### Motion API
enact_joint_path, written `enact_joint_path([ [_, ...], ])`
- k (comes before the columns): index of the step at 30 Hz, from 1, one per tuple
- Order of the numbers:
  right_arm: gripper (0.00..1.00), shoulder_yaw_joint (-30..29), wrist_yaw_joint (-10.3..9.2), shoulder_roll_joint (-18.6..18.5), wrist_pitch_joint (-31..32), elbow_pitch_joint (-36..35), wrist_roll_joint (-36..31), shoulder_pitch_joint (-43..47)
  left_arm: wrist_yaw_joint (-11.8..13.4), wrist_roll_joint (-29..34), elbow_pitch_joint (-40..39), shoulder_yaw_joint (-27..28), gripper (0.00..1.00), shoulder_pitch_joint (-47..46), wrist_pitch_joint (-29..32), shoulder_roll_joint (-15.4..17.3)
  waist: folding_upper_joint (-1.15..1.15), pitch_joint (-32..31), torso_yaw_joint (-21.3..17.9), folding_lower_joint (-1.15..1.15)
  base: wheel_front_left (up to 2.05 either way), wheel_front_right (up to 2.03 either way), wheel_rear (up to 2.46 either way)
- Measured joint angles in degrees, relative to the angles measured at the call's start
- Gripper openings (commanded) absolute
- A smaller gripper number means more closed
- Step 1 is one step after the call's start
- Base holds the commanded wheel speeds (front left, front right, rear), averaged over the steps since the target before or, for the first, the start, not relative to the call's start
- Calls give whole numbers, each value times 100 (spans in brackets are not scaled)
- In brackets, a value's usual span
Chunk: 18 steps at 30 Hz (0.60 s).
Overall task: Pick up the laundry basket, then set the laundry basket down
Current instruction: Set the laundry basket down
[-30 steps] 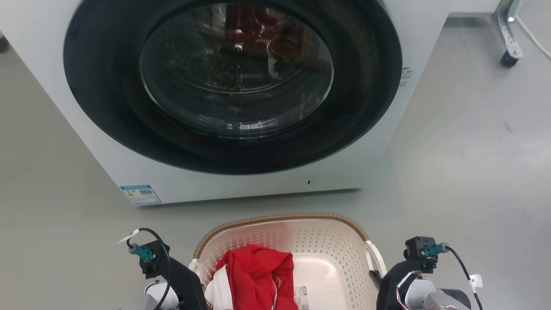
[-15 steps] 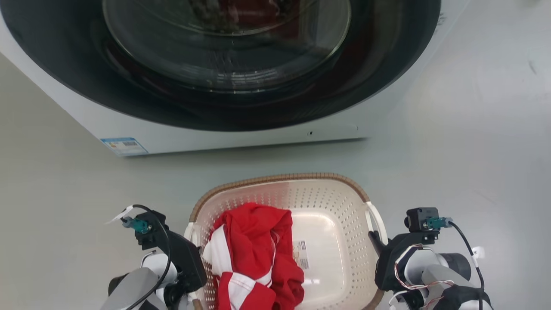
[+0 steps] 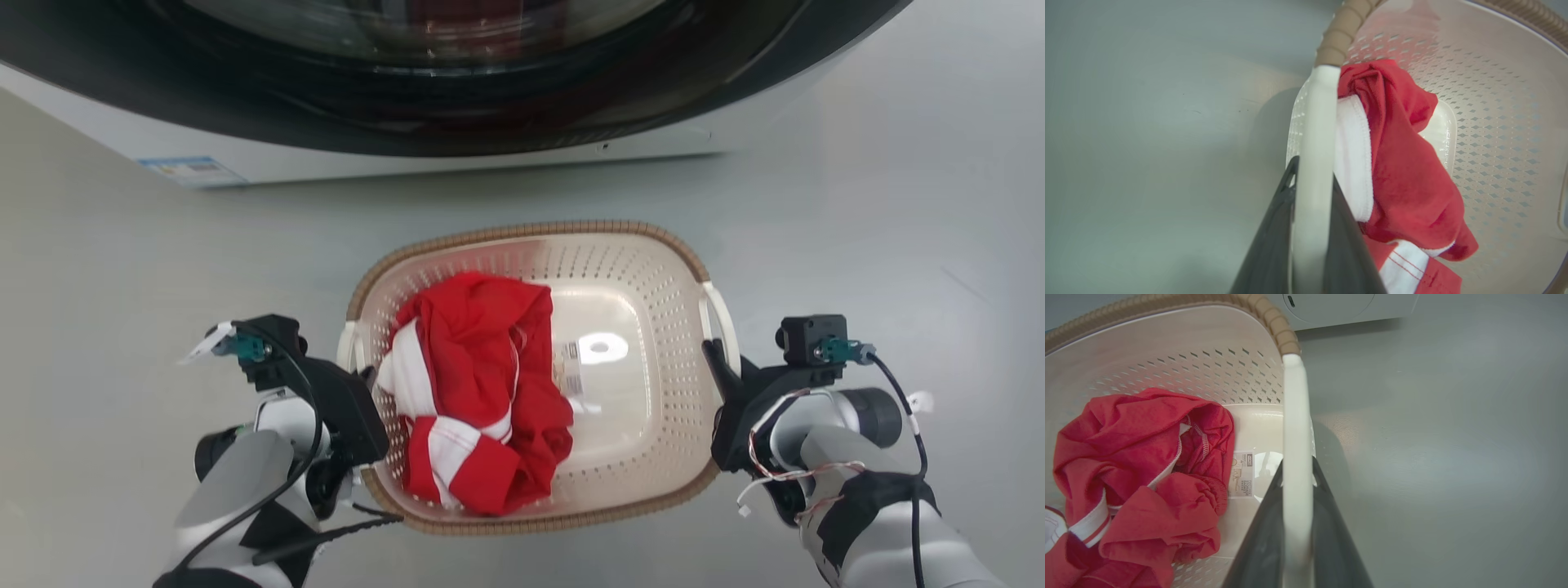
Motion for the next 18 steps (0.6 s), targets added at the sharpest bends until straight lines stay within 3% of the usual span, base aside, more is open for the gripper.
enact_joint_path([
  [18, 0, 60, -73, -69, -602, -54, -225, -550, 1, 198, -103, -71, 0, -509, -942, 22, 0, 1241, 99, -1, 0, 0, 0],
])
